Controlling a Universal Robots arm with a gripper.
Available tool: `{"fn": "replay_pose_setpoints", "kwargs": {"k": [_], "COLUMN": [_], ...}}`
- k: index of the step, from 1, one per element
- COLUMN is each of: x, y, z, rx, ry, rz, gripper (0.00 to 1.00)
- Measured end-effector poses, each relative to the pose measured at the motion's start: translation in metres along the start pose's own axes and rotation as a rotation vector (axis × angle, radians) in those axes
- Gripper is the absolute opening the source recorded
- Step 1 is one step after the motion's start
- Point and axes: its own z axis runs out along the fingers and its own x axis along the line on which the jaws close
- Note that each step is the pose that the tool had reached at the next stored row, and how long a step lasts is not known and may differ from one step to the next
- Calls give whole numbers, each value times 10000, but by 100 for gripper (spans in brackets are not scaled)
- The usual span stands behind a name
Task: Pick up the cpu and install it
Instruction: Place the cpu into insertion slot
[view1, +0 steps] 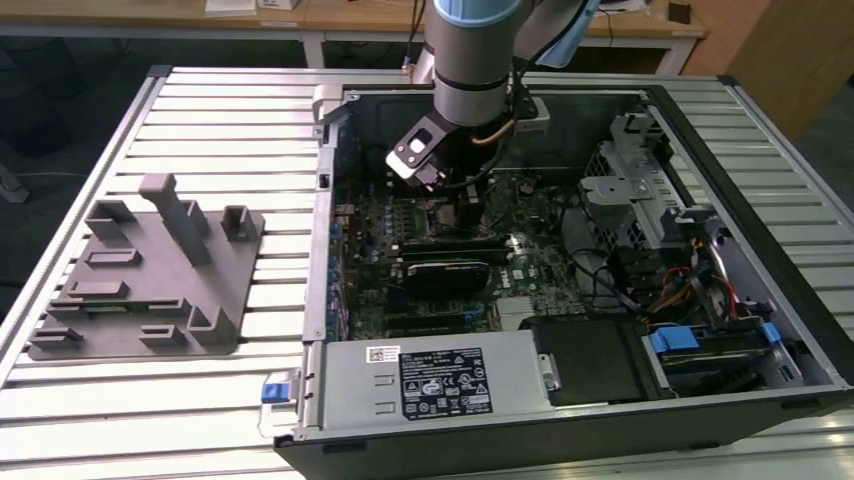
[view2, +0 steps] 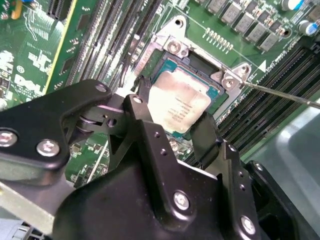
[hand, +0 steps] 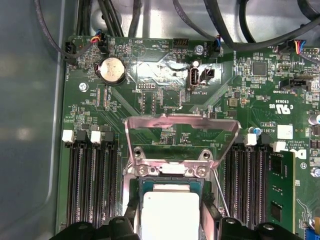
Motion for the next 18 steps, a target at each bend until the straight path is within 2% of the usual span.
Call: {"fn": "replay_pose_setpoints", "kwargs": {"k": [4, 11, 18], "x": [-2, -3, -3], "y": [-1, 2, 2], "z": [-5, -72, -78], "rx": [7, 6, 6], "ry": [-11, -10, -9], "rz": [0, 0, 0], "gripper": [60, 60, 60]}}
